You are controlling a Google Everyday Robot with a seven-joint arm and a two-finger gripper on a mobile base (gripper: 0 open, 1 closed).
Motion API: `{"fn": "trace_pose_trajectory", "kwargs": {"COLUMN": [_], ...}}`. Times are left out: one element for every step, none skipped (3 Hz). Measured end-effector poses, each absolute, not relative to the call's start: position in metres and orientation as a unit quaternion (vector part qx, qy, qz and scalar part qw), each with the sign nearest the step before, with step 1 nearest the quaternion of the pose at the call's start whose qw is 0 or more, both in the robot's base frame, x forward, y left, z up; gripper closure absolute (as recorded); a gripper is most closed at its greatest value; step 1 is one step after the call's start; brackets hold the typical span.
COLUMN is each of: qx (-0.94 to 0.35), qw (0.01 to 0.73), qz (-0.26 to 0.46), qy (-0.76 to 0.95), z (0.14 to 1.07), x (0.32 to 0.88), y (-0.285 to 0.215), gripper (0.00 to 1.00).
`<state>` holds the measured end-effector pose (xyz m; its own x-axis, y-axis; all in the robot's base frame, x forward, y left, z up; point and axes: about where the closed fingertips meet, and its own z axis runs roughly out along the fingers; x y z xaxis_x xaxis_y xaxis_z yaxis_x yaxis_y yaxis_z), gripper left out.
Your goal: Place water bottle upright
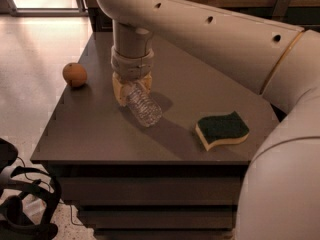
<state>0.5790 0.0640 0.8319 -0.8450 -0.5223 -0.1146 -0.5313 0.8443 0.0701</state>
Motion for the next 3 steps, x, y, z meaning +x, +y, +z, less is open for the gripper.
{"fn": "trace_pose_trajectory", "kwargs": {"qx": [-0.282, -0.286, -0.297], "qw": [0.092, 0.149, 0.218], "qz": [0.050, 0.055, 0.081], "qy": [0.954, 0.945, 0.926], "z": [0.856, 0.886, 0.923], "x": [0.576, 0.573, 0.584], "y": [0.048, 0.031, 0.011], "gripper": [1.00, 1.00, 1.00]}}
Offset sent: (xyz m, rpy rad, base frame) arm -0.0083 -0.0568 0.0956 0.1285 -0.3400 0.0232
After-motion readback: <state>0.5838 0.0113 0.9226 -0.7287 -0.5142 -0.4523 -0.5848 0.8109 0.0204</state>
